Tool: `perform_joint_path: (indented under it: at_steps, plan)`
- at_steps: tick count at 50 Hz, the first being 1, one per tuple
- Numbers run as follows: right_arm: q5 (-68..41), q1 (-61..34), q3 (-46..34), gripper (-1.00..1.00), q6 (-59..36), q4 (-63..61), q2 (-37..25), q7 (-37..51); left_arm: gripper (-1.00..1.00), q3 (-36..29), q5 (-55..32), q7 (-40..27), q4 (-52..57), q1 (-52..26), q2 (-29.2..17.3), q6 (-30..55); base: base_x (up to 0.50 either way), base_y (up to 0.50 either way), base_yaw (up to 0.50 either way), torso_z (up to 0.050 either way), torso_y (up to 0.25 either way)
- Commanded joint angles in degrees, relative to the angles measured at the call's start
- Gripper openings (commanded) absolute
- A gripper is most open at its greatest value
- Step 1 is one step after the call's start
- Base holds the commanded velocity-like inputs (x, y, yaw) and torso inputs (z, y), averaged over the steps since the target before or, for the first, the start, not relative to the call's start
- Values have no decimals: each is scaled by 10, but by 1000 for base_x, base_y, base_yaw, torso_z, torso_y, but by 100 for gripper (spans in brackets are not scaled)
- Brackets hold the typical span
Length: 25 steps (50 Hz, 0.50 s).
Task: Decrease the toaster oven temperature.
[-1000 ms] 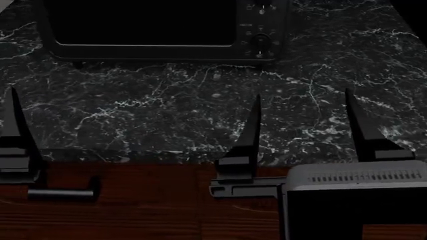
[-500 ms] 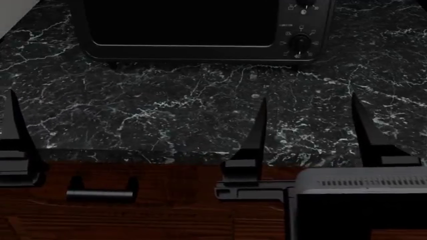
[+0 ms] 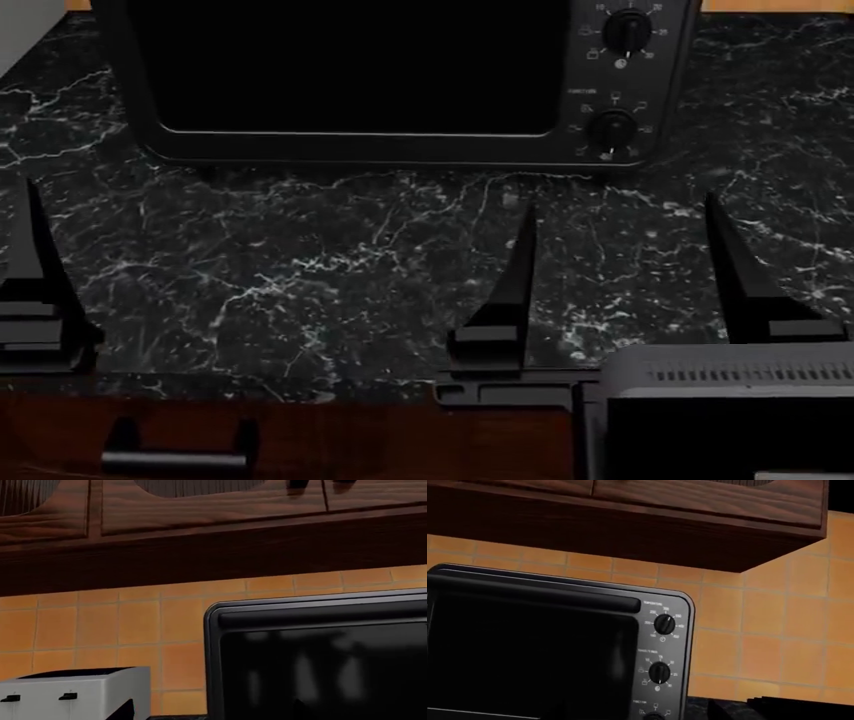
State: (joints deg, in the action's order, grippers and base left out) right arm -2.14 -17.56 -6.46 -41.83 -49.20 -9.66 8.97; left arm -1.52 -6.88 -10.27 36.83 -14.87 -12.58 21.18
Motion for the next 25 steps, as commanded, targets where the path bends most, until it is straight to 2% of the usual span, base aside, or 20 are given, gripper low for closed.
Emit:
perform_joint_path:
  at_steps: [1,25]
  plan:
    - [-8,5,4,100,4,-3,-4,3,100,-2,-4,-7,4,1,-5,2,320,0,0,0,0]
    - [-23,22,19,100,16,-11,-13,11,100,-11,-11,-21,21,0,-11,13,322,0,0,0,0]
